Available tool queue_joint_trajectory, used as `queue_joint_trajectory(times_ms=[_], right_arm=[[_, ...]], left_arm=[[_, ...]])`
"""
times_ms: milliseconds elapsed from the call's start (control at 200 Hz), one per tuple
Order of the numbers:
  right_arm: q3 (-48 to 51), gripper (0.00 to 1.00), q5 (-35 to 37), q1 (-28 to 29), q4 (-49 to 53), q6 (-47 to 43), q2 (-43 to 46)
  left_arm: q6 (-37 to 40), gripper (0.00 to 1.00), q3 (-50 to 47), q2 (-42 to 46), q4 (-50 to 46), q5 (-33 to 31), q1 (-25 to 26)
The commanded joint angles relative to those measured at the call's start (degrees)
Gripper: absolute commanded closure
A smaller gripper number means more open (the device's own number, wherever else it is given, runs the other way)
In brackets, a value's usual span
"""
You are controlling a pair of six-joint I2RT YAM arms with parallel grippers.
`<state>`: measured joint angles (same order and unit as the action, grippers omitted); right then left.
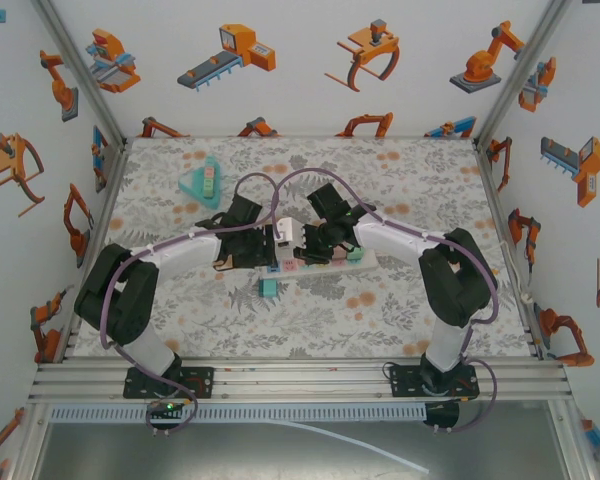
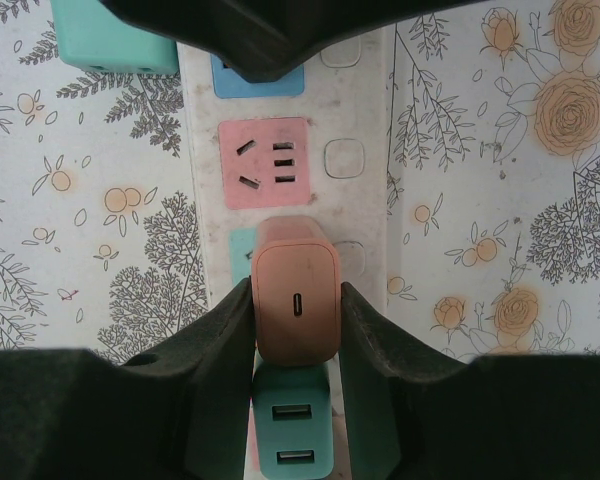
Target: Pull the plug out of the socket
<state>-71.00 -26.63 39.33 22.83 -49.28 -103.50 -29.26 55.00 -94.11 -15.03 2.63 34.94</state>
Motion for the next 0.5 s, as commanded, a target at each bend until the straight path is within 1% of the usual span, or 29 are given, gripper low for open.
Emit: queue_joint_trajectory(times_ms=[0,270,496], right_arm=[[-0.5,0.72,-2.2,0.2,-2.1,1.0,0.5],[-0.8,0.75,-4.0,0.1,-3.9,2.4,1.8],[-1.2,0.76,-5.6,-0.1,-5.0,3.4,2.7]], left_arm=[[2.3,0.40,-0.7,-1.2,-3.1,-1.0,0.3],[2.9,0.42,-0.7,-2.7,-5.3,-6.1,0.3],[2.3,0.42,-0.8,-4.7,-4.9,-7.2,0.4]])
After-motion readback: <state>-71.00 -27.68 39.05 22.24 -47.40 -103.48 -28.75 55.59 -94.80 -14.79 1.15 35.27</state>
